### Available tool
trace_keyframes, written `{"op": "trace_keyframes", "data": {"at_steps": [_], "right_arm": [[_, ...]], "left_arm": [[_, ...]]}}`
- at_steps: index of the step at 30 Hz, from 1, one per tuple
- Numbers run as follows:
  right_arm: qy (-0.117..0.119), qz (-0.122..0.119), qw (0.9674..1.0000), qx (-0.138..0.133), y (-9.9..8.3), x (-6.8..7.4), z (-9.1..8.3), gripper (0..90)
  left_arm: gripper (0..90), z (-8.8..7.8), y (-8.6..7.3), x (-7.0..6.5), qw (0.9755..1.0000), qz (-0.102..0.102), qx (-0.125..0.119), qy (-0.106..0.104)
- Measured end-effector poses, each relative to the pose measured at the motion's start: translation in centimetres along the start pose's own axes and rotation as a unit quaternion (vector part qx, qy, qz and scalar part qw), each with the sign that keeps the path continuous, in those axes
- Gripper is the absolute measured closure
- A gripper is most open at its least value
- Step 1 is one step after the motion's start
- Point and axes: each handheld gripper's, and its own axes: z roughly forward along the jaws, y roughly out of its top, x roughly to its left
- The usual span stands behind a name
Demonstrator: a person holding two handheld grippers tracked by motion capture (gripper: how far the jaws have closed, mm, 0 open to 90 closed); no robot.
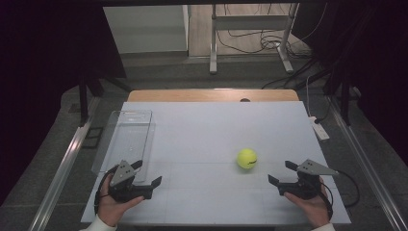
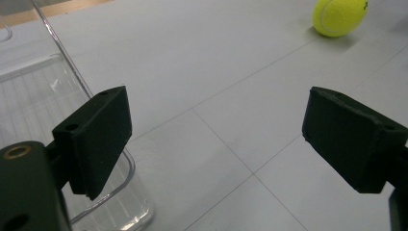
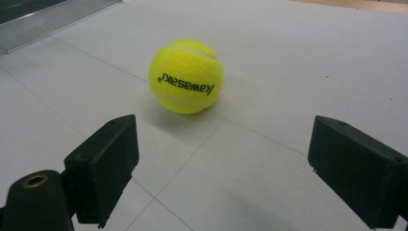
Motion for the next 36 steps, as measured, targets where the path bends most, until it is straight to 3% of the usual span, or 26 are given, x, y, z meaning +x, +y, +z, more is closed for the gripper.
{"op": "trace_keyframes", "data": {"at_steps": [36], "right_arm": [[0.011, -0.004, 0.9999, 0.002, 0.04, 0.17, 0.14, 11.2]], "left_arm": [[11.2, 0.04, 0.09, -0.03, 1.0, -0.004, -0.003, 0.0]]}}
